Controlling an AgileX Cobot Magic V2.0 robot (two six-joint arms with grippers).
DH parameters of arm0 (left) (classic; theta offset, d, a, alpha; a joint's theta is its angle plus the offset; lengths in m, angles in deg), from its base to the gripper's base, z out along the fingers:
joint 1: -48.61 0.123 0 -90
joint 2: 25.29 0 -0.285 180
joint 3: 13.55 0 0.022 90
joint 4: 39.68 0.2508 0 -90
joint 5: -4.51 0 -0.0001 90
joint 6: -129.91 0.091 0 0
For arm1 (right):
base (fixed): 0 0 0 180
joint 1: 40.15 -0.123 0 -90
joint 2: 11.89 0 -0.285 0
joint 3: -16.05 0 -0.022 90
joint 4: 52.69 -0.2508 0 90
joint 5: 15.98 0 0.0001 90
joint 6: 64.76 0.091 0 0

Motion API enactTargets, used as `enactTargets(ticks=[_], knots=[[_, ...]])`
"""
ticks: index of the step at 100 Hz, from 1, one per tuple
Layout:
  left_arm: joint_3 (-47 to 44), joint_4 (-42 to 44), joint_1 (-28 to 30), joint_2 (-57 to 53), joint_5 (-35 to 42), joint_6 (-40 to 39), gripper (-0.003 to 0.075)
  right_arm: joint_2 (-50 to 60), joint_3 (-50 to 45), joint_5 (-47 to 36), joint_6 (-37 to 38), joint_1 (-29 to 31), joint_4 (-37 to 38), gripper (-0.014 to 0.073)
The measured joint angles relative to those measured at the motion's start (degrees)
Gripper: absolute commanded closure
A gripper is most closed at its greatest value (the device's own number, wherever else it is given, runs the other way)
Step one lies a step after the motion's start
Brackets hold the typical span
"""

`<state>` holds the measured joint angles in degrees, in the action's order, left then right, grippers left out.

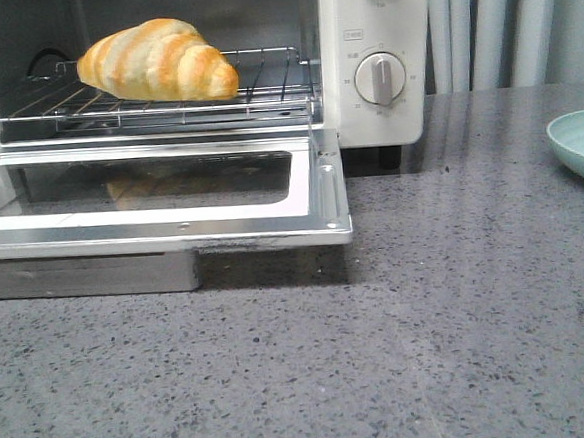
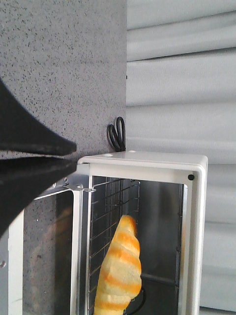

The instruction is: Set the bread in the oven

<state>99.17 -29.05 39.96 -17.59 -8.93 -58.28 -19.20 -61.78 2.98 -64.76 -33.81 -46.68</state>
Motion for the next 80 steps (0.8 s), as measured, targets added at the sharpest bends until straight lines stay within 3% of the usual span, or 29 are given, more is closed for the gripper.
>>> enactTargets(ticks=[47,66,80], knots=[[-0.8,0.0,0.0,0.0,0.9,0.0,0.0741,0.0,0.0,0.0,0.0,0.0,0.0,0.0662],[-6.1,0.4,0.9,-0.1,5.5,0.4,0.0741,0.0,0.0,0.0,0.0,0.0,0.0,0.0662],[-10.0,-4.9,3.3,-0.1,8.3,2.4,0.0741,0.0,0.0,0.0,0.0,0.0,0.0,0.0662]])
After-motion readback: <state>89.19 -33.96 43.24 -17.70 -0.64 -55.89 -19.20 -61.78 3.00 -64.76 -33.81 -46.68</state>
